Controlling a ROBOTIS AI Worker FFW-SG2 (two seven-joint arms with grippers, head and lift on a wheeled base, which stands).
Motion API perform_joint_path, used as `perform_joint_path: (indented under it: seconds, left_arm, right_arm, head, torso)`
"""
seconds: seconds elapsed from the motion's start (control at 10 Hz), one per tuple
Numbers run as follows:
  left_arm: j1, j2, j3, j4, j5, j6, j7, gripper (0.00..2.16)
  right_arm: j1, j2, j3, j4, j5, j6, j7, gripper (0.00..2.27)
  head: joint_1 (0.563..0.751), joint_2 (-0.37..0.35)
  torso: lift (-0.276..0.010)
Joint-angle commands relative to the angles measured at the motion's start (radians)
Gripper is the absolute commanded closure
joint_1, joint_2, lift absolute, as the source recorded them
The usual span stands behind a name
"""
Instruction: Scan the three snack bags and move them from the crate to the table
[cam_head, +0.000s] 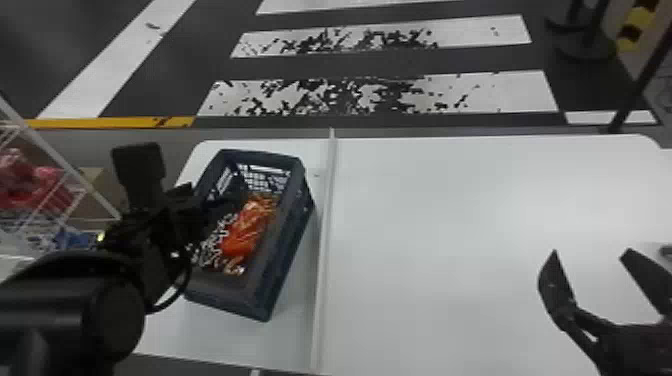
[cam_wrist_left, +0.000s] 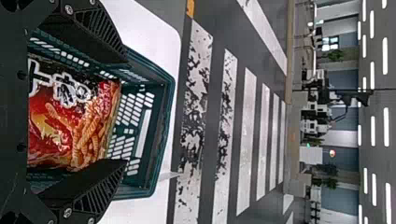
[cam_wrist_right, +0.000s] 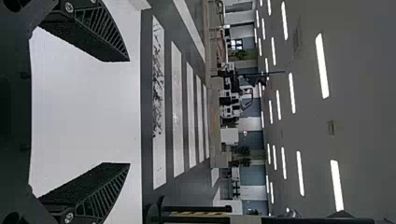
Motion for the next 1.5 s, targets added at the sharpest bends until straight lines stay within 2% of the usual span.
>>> perform_joint_path:
  seconds: [0.0,0.4,0.6,1.0,1.1,1.2,1.3,1.4]
  left_arm:
    - [-0.099,0.008,-0.001,0.055,0.004,0.227,0.001,0.14]
    - [-0.180,0.022,-0.055,0.155,-0.028,0.335,-0.010,0.15]
    - [-0.215,0.024,-0.076,0.216,-0.045,0.338,-0.020,0.16]
    - [-0.218,0.028,-0.081,0.287,-0.067,0.341,-0.025,0.24]
    - [-0.225,0.024,-0.081,0.308,-0.076,0.341,-0.045,0.42]
    - [-0.229,0.021,-0.082,0.324,-0.079,0.338,-0.048,0.90]
    - [-0.229,0.021,-0.081,0.324,-0.077,0.335,-0.047,1.47]
    - [-0.229,0.021,-0.079,0.319,-0.077,0.335,-0.047,1.74]
  right_arm:
    - [0.001,-0.003,0.001,0.022,0.002,-0.018,0.000,0.09]
    - [0.002,-0.006,0.012,0.039,0.020,-0.030,-0.002,0.09]
    - [0.001,-0.017,0.016,0.041,0.020,-0.033,-0.014,0.09]
    - [-0.032,-0.061,0.052,0.065,0.013,-0.030,-0.026,0.09]
    - [-0.033,-0.061,0.052,0.073,0.005,-0.033,-0.026,0.09]
    - [-0.038,-0.063,0.052,0.081,-0.003,-0.048,-0.028,0.09]
    - [-0.039,-0.063,0.052,0.087,-0.007,-0.064,-0.028,0.09]
    - [-0.042,-0.063,0.052,0.087,-0.009,-0.064,-0.028,0.09]
  head:
    - [0.695,0.200]
    - [0.695,0.207]
    - [0.695,0.198]
    - [0.695,0.211]
    - [0.695,0.219]
    - [0.695,0.219]
    - [0.695,0.218]
    - [0.695,0.216]
  torso:
    - [-0.062]
    - [-0.062]
    - [-0.062]
    - [-0.062]
    - [-0.062]
    - [-0.062]
    - [-0.062]
    - [-0.062]
